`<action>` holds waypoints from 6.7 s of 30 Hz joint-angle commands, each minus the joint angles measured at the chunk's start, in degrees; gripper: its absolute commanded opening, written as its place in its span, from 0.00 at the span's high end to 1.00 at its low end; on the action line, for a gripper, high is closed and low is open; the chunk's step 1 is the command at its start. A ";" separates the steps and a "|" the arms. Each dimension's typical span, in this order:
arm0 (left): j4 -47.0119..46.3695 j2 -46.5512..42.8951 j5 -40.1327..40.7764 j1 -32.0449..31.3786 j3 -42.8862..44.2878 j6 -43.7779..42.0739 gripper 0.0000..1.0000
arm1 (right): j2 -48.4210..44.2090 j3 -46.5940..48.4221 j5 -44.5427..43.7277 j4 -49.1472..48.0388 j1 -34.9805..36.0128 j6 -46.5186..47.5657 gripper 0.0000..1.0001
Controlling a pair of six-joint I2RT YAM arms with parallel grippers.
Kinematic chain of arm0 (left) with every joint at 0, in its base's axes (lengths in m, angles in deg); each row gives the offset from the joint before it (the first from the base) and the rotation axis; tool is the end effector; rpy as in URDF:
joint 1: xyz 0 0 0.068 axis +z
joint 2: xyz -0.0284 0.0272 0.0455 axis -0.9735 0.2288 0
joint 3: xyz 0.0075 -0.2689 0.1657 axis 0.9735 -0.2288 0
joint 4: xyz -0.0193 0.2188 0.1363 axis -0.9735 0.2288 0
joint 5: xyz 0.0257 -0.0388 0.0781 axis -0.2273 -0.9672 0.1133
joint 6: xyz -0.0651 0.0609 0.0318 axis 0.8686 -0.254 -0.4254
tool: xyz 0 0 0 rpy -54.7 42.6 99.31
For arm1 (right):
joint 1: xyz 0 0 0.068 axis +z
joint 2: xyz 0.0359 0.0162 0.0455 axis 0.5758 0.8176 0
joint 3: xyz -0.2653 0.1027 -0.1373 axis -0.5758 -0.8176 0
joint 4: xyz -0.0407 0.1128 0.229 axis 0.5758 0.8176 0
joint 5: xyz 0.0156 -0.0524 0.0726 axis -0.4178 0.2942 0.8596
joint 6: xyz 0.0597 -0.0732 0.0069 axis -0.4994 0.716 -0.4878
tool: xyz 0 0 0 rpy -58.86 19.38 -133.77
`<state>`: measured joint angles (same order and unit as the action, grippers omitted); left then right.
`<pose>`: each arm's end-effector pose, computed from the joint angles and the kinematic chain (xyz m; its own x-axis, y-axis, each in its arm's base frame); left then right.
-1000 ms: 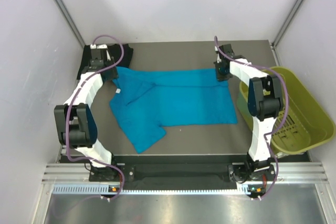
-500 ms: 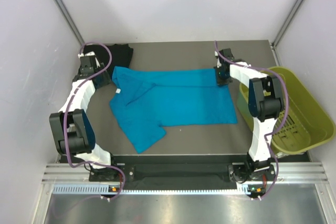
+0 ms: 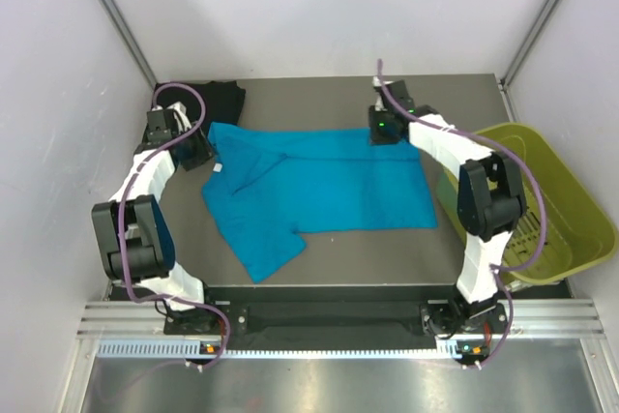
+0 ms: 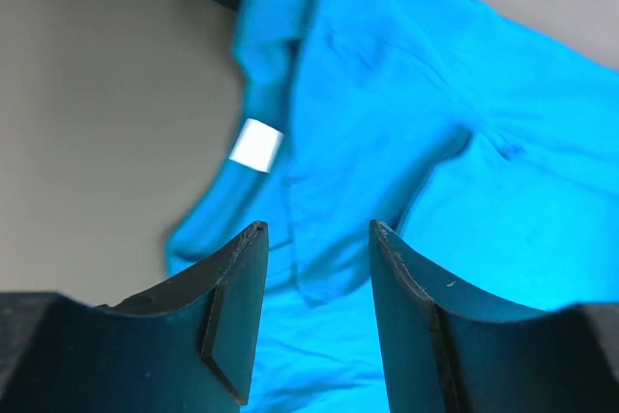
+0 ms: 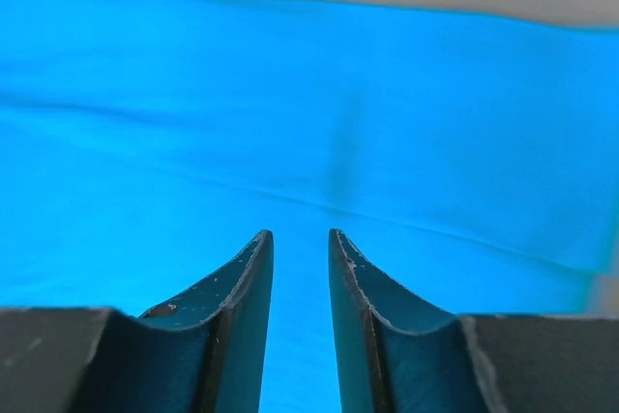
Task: Fold and stack the t-shirts
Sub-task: Fold the tshirt
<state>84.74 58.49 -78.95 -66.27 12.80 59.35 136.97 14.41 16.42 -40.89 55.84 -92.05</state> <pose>0.3733 0.0477 0.2532 -0.6793 -0.4326 -0.5927 -0.2339 0.8933 -0.3839 0.4444 0.1664 0.2378 -0.7890 -0.0330 -0.6135 -0.1530 0.9776 0.1442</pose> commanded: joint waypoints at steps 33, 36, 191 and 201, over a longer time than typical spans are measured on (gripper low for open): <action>-8.96 23.52 -15.84 -15.42 13.07 -18.92 0.50 | -12.69 -5.68 2.23 -9.03 9.63 -1.91 0.67; -7.82 22.91 -17.16 -15.69 13.16 -18.83 0.57 | -13.22 -6.03 2.23 -9.20 9.72 -2.00 0.67; 7.03 -3.29 11.05 -7.96 -6.63 14.48 0.61 | 11.39 9.00 -3.58 -9.03 23.52 -16.15 0.84; -5.69 -0.92 19.49 -6.28 2.17 0.95 0.48 | 6.64 7.77 -1.73 -8.94 18.87 -13.52 0.74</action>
<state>85.01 56.13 -63.87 -72.70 12.45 66.39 148.22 21.01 14.06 -47.93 77.35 -107.44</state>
